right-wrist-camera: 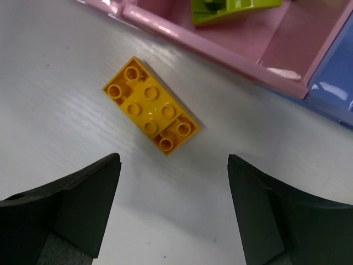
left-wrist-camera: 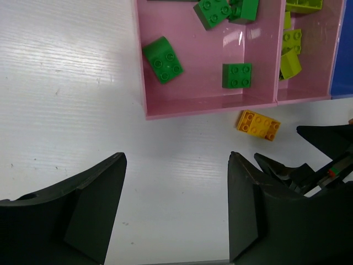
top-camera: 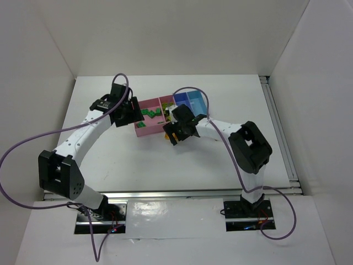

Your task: Sort the legos into containers by color

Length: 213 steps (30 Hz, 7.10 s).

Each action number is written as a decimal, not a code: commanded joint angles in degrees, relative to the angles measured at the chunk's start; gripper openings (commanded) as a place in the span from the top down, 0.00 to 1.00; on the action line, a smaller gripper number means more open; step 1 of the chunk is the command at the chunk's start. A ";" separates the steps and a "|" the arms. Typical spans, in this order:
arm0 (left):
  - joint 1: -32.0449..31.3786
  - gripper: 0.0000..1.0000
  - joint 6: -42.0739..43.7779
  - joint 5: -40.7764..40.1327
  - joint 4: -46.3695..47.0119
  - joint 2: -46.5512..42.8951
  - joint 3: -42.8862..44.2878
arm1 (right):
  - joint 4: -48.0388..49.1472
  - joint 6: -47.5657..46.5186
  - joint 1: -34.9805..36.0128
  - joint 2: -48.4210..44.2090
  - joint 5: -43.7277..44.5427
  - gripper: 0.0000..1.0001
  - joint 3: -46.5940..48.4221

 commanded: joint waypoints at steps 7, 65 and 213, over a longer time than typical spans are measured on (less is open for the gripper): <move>2.43 0.24 1.73 0.52 0.02 -2.21 1.82 | 6.88 -2.40 0.50 4.99 1.35 0.15 4.00; 4.10 0.24 3.49 6.40 0.55 -2.13 1.99 | -1.38 21.05 -21.88 -20.39 20.16 0.52 -9.14; -18.23 0.25 -17.43 26.53 56.88 10.79 -13.75 | -0.24 38.74 -15.05 -22.51 -4.45 0.57 -3.74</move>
